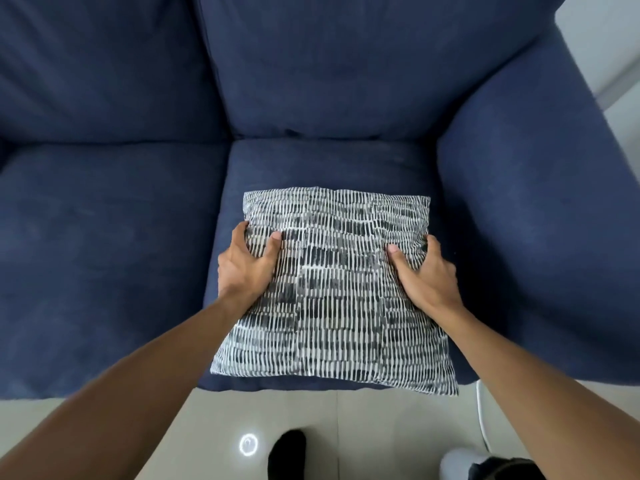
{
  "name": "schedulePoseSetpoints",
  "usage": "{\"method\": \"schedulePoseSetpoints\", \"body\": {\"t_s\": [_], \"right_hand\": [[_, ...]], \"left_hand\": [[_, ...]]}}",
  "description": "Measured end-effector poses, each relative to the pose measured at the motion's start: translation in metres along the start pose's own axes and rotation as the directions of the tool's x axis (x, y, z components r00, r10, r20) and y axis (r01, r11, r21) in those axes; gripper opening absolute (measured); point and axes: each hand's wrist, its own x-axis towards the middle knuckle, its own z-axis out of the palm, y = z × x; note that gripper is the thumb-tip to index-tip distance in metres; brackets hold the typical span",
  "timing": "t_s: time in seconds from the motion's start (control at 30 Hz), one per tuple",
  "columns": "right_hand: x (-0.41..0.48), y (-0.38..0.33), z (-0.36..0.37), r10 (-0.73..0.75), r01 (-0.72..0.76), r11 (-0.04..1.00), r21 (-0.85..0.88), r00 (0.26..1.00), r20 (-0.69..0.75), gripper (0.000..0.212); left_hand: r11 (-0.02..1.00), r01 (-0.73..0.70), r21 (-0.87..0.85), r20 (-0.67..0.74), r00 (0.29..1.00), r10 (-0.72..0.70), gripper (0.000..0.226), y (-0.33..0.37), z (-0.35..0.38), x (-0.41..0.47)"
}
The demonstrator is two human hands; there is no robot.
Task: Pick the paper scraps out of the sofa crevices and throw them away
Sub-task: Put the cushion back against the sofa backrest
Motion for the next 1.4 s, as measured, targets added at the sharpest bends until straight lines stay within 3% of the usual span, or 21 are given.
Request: {"method": "schedulePoseSetpoints", "body": {"t_s": [0.37, 0.6, 0.77, 0.97, 1.4], "right_hand": [[-0.009, -0.082, -0.054, -0.166, 0.174, 0.984, 0.047, 0.975, -0.147, 0.101], [0.014, -0.14, -0.083, -0.345, 0.36, 0.933, 0.023, 0.909, -0.235, 0.081], [0.057, -0.165, -0.094, -0.389, 0.413, 0.91, 0.017, 0.87, -0.304, 0.075], [0.118, -0.17, -0.088, -0.378, 0.429, 0.9, 0.08, 0.858, -0.347, 0.075], [0.205, -0.143, -0.043, -0.38, 0.439, 0.881, 0.174, 0.878, -0.291, 0.073]], "left_hand": [[0.971, -0.224, -0.078, -0.145, 0.967, 0.212, 0.094, 0.069, -0.073, 0.013], [0.903, -0.407, -0.136, -0.231, 0.9, 0.371, 0.082, 0.117, -0.107, 0.041], [0.85, -0.497, -0.177, -0.234, 0.86, 0.454, 0.08, 0.147, -0.109, 0.078], [0.834, -0.521, -0.183, -0.198, 0.85, 0.488, 0.083, 0.168, -0.087, 0.125], [0.88, -0.433, -0.193, -0.149, 0.9, 0.41, 0.091, 0.151, -0.018, 0.182]]}}
